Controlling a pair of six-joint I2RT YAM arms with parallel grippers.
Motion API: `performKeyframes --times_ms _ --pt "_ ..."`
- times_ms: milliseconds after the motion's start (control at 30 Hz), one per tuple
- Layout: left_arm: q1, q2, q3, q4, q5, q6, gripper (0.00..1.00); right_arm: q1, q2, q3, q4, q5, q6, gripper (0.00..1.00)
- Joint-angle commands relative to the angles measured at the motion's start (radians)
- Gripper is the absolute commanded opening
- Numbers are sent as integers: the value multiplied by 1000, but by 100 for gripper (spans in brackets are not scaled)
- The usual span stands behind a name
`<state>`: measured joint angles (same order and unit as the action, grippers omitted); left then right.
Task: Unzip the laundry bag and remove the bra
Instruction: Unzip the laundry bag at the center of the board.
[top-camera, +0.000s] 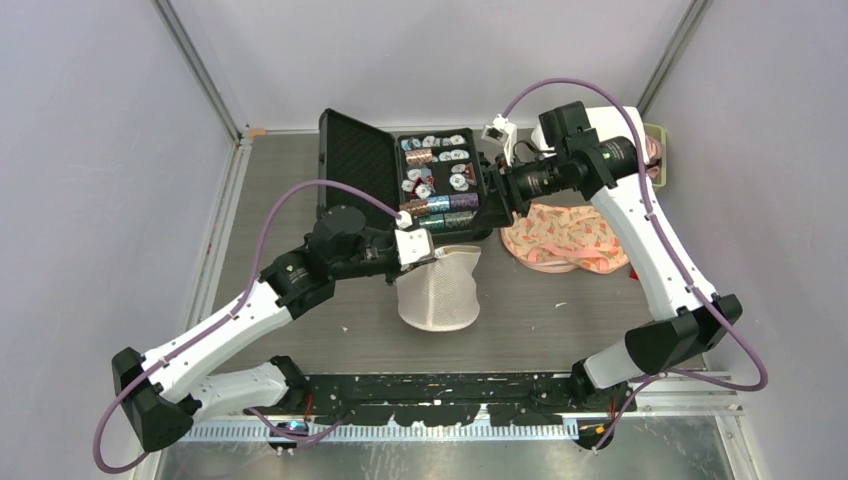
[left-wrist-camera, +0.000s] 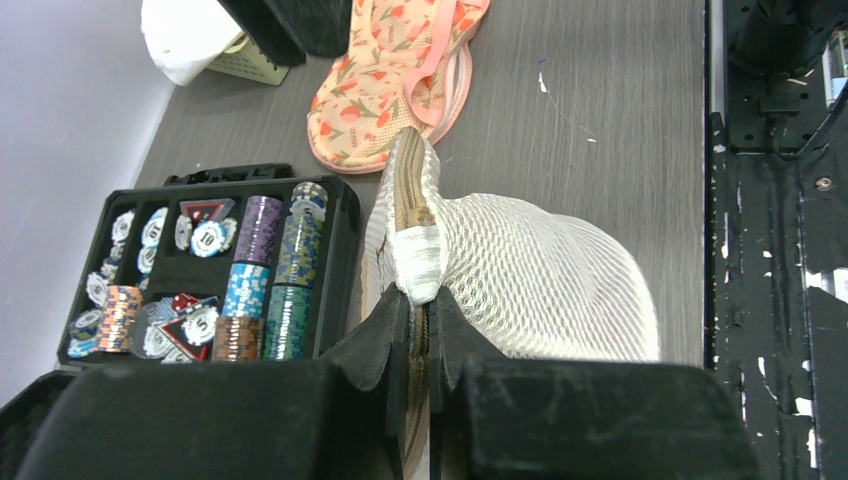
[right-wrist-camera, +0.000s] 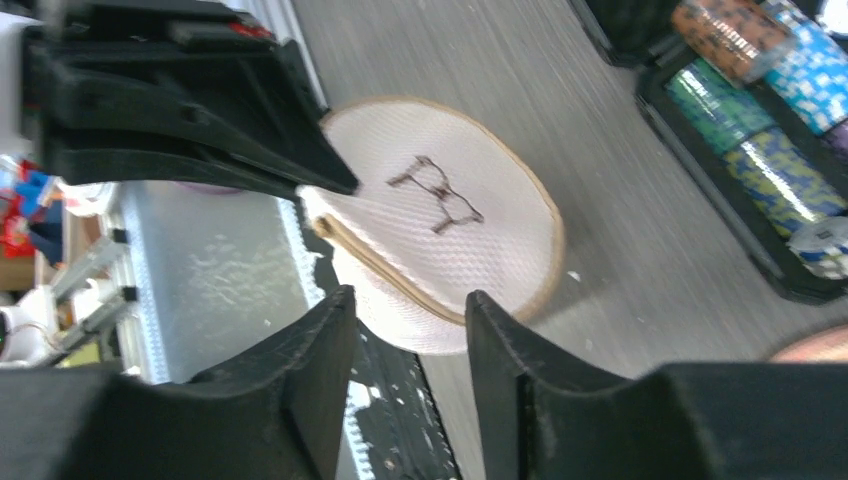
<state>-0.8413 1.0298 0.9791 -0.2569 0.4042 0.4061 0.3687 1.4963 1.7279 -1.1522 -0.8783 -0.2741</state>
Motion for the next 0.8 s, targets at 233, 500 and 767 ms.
performKeyframes --times_ms 233,500,767 --pt "32 -2 22 137 137 -133 0 32 -139 -197 317 -218 525 34" --pt "40 7 36 152 175 -182 0 51 -114 -237 335 -213 538 29" --pt "55 15 39 154 185 -216 0 60 -123 -235 308 -238 515 28"
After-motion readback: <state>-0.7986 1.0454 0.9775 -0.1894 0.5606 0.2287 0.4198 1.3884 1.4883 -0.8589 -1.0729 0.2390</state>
